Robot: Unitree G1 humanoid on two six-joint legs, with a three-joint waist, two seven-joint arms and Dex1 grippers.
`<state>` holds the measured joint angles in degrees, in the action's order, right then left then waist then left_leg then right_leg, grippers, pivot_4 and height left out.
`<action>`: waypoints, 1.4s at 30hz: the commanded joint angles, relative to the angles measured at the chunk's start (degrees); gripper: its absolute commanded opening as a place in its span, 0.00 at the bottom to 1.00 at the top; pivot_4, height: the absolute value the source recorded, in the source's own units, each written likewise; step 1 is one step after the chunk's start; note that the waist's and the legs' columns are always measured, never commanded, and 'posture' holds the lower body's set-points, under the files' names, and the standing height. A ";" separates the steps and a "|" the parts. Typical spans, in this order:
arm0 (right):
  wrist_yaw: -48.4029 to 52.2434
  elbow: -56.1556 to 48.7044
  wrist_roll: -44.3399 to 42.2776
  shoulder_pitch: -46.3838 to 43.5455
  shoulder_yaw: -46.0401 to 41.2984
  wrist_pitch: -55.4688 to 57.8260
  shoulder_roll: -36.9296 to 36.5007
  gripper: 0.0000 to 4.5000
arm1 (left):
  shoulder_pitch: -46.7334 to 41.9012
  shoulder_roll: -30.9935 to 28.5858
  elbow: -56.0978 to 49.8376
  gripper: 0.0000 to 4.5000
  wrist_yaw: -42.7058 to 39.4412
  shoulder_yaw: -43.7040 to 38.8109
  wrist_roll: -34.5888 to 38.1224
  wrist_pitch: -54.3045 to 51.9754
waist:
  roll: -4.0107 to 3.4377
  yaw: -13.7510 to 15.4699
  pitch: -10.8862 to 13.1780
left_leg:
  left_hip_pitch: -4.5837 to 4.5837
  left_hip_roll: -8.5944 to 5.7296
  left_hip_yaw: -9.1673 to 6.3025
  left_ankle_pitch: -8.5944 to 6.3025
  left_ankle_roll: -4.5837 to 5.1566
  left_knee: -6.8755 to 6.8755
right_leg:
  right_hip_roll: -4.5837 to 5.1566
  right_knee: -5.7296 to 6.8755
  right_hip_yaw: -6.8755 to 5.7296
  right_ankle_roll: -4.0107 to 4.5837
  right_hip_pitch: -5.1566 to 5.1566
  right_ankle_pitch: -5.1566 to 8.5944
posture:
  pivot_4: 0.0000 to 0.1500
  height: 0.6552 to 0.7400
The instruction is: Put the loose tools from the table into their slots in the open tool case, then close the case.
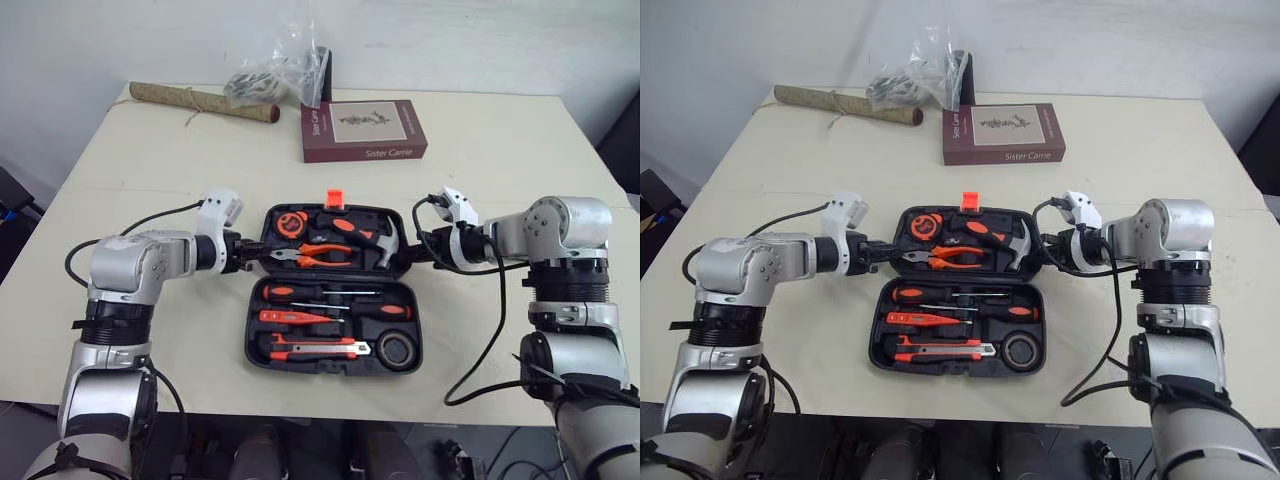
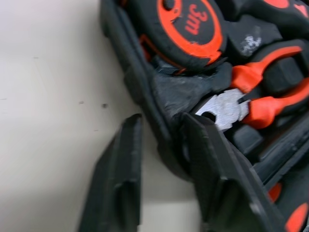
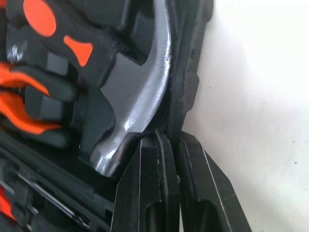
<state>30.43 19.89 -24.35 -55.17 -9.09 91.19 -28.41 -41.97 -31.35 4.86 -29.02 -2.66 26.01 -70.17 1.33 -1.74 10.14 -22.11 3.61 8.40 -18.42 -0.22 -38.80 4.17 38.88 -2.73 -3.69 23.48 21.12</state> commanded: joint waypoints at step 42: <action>27.59 -13.79 0.90 61.14 2.15 -114.56 -23.37 0.51 | 42.38 -11.65 -1.23 0.68 -11.11 -17.47 -7.42 83.93 | -0.10 1.12 0.23 | 1.27 0.00 -0.11 0.03 0.12 0.67 | 0.14 -0.82 -0.20 -0.03 -1.41 -0.02 | 1.00 1.00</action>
<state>54.72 11.08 -18.12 4.49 -5.86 -29.59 -49.89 2.63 -42.62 6.36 -39.32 -20.88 16.37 16.08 1.23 -0.63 10.38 -20.69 3.60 8.28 -18.43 -0.08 -38.07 4.31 37.98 -2.94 -3.72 21.92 21.10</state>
